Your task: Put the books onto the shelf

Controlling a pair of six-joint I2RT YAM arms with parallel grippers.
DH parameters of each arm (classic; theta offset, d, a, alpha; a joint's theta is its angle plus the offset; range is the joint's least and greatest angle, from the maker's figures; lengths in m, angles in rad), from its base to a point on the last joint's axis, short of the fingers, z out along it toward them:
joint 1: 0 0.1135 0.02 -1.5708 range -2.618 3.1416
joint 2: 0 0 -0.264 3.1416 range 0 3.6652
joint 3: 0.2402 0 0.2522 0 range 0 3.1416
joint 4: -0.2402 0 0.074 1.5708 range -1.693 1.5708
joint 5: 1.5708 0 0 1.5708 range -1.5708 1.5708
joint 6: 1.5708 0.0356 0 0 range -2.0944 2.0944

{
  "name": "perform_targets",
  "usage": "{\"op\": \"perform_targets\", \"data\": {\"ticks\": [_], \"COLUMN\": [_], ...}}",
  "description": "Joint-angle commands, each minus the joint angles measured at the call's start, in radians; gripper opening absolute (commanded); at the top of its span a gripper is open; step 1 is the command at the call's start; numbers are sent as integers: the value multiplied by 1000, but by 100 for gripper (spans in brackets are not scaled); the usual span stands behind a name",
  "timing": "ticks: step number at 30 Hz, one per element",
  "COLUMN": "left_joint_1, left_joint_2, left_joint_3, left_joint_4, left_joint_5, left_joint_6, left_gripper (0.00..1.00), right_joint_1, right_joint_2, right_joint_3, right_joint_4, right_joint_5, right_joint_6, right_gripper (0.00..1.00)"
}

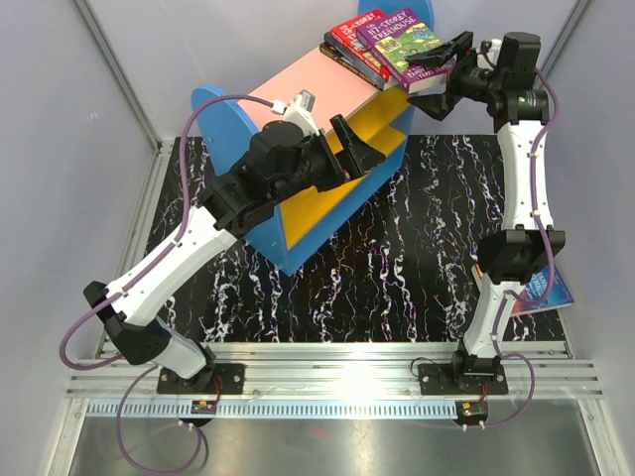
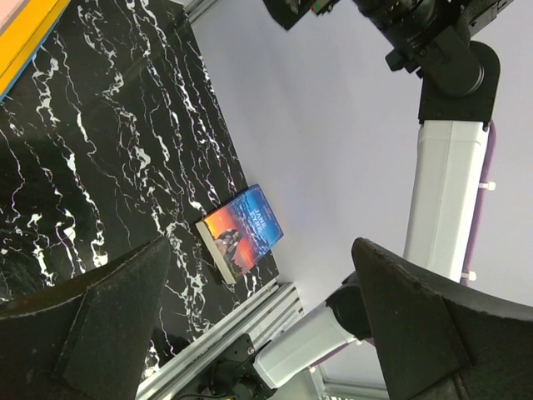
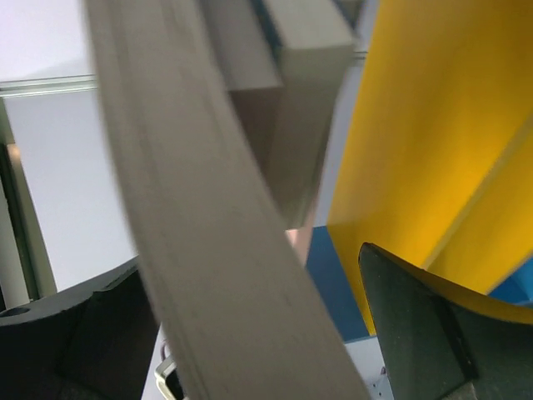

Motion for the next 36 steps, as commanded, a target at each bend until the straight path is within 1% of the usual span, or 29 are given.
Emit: {"op": "perform_targets", "data": {"ticks": [1, 3, 8, 11, 15, 17, 20, 21, 24, 31, 36], "left_joint_1": [6, 5, 6, 5, 6, 3, 5, 5, 3, 3, 1], "left_joint_2": [-34, -30, -22, -22, -22, -25, -30, -30, -30, -30, -24], "left_joint_3": [-11, -14, -17, -23, -20, -20, -28, -29, -28, -28, -26], "left_joint_4": [70, 75, 79, 84, 84, 76, 76, 78, 82, 76, 81], "left_joint_5": [55, 65, 97, 108, 115, 115, 114, 112, 114, 115, 119], "left_joint_6": [-21, -31, -47, -61, -68, -70, -76, -79, -87, -91, -99], "left_gripper": [94, 93, 91, 91, 90, 89, 89, 89, 89, 88, 88], "right_joint_1": [4, 4, -2, -3, -3, -3, -5, -5, -5, -8, -11], "right_joint_2": [-106, -128, -154, -148, -120, -127, -162, -172, -208, -248, -292], "right_joint_3": [-69, -110, -106, -88, -6, -6, -57, -102, -170, -184, -239], "right_joint_4": [-52, -29, 25, 63, 57, 53, 43, 46, 53, -53, -64], "right_joint_5": [-13, -16, -28, -33, -46, -65, -77, -79, -99, -116, -132], "right_joint_6": [-86, -87, -75, -37, -14, -14, -41, -47, -64, -165, -196], "right_gripper": [100, 100, 100, 100, 100, 100, 100, 100, 100, 100, 100]}}
